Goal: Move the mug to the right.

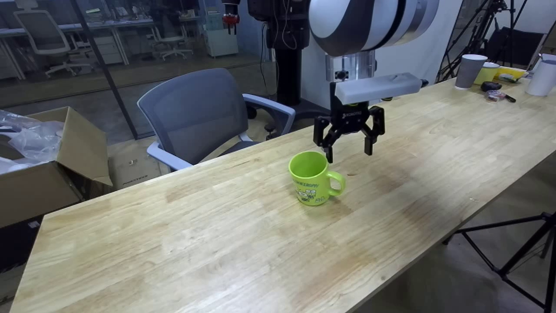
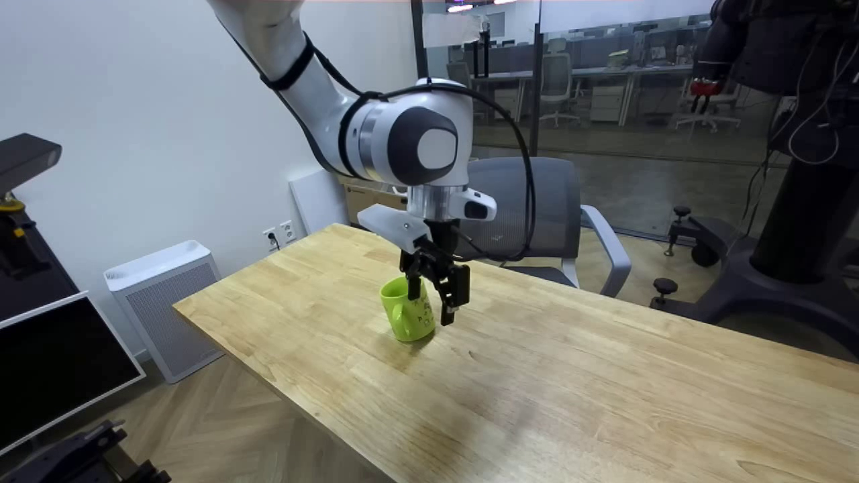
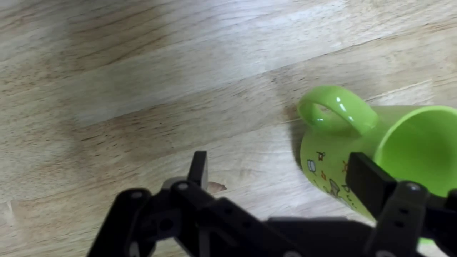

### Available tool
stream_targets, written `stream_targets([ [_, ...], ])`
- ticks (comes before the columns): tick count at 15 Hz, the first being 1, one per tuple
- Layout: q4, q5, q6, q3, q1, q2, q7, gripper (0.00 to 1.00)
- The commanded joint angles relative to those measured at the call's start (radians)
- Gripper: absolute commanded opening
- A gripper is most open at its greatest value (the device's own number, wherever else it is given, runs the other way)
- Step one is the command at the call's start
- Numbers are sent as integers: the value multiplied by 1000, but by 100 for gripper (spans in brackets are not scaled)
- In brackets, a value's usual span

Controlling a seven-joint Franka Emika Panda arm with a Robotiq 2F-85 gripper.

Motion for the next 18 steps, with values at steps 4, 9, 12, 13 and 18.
stream_targets([
  [4, 19, -11, -42, 4, 6, -26, 28, 100],
  [9, 24, -10, -54, 5, 5, -24, 27, 100],
  [12, 27, -11, -60, 5, 6, -27, 28, 100],
  [13, 28, -11, -61, 6, 6, -30, 27, 100],
  [18, 33, -9, -65, 9, 5, -28, 27, 100],
])
